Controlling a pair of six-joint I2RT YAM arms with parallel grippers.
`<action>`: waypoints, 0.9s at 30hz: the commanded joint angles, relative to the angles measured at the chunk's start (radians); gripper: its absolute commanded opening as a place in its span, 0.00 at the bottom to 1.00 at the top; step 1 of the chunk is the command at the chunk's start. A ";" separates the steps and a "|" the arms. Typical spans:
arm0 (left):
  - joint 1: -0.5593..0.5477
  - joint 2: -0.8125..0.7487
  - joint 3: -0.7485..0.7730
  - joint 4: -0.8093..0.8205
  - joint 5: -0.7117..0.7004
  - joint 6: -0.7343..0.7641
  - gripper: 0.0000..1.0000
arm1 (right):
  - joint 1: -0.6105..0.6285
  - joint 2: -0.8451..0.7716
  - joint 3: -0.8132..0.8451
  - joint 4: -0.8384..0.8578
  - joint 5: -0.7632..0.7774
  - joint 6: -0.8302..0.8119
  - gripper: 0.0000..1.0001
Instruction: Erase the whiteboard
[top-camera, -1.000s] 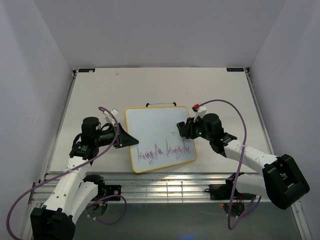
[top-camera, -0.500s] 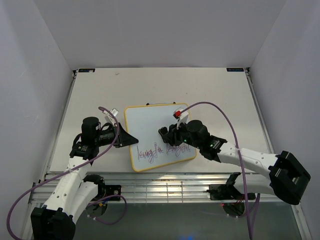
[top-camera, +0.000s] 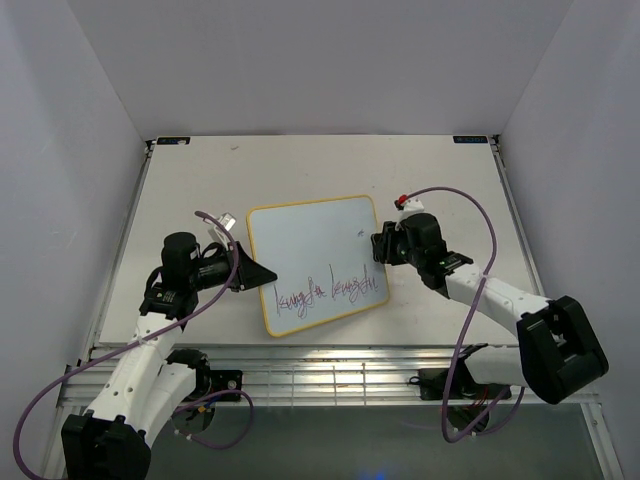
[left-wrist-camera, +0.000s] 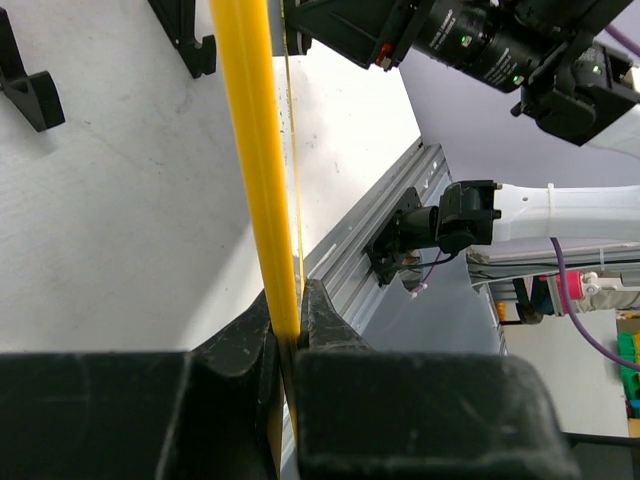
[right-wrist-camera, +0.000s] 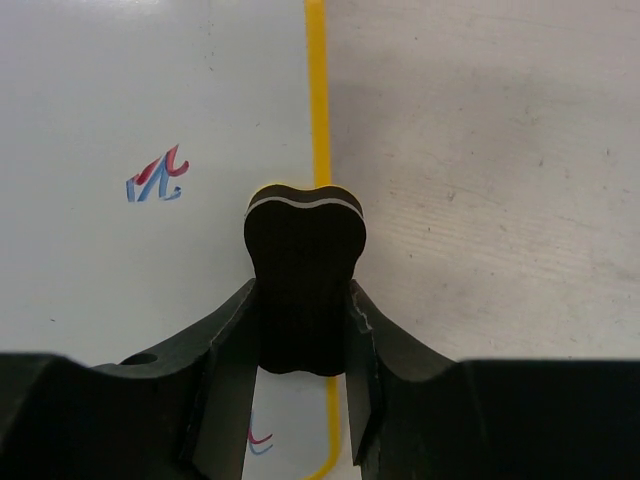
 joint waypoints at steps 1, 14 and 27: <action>-0.020 -0.018 0.003 0.105 0.149 0.071 0.00 | -0.006 0.067 0.125 -0.079 -0.013 -0.062 0.27; -0.020 -0.010 0.000 0.114 0.156 0.068 0.00 | 0.185 0.151 0.274 -0.038 -0.101 -0.047 0.26; -0.020 -0.032 -0.004 0.117 0.159 0.065 0.00 | -0.064 0.208 0.288 -0.195 0.012 -0.082 0.26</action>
